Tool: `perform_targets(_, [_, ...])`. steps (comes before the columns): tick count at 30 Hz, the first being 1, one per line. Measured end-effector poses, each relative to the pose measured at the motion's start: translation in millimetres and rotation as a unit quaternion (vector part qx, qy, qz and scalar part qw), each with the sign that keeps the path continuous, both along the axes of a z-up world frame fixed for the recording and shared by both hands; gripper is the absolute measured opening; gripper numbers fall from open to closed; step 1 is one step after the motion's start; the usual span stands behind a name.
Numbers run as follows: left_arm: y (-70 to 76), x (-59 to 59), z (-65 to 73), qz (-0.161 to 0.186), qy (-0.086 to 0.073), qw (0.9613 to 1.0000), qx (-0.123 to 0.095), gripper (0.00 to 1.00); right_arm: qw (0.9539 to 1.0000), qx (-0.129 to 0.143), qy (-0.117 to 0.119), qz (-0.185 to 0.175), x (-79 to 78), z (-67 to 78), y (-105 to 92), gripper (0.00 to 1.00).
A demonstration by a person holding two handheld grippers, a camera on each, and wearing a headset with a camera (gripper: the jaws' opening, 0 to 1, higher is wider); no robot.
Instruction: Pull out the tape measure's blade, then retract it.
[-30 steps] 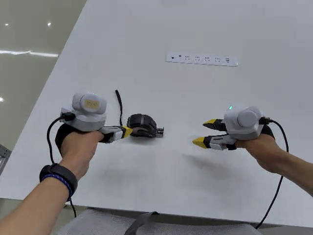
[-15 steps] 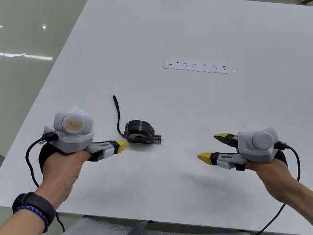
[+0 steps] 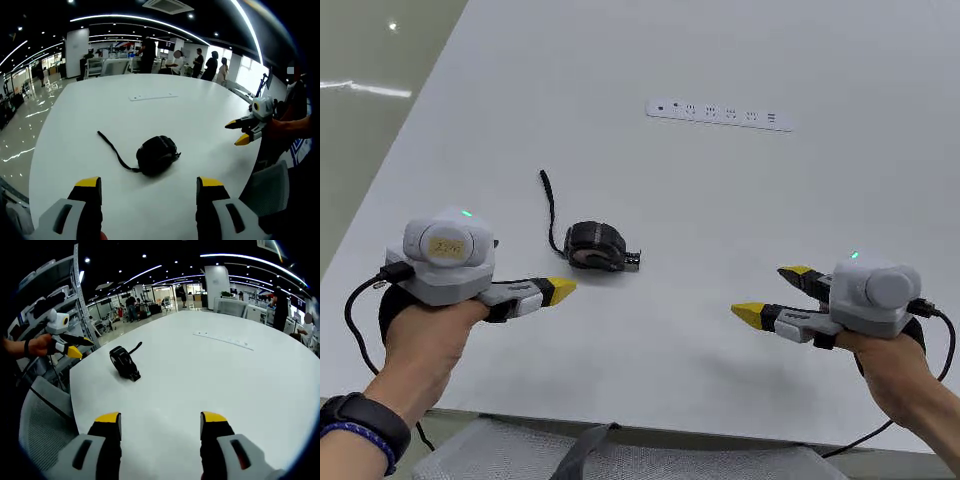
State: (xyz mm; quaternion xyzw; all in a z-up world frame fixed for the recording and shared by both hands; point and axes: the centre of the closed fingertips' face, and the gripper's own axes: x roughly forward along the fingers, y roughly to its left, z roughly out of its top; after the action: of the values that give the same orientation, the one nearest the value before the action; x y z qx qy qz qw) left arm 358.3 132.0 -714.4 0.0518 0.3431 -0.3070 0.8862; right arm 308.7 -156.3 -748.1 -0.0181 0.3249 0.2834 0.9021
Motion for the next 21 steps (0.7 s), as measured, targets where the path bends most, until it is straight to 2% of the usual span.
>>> perform_targets(7, [1.2, 1.4, 0.5, 0.006, -0.001, 1.0000, -0.004, 0.74, 0.9999, 0.002, 0.002, -0.011, -7.4, 1.8, 2.7, 0.65])
perform_targets(15, [2.5, 0.2, -0.4, 0.009, 0.001, 0.9999, -0.007, 0.74, 0.9999, 0.001, 0.003, -0.011, -8.5, 2.3, 3.5, 0.65])
perform_targets(16, [9.8, -1.9, -2.4, 0.019, 0.004, 0.9997, -0.012, 0.74, 1.0000, -0.003, 0.003, -0.008, -10.7, 2.5, 5.1, 0.65])
perform_targets(21, [14.2, -2.0, 0.7, 0.022, 0.000, 0.9996, -0.015, 0.74, 1.0000, -0.002, 0.003, -0.008, -11.0, 2.4, 6.3, 0.65])
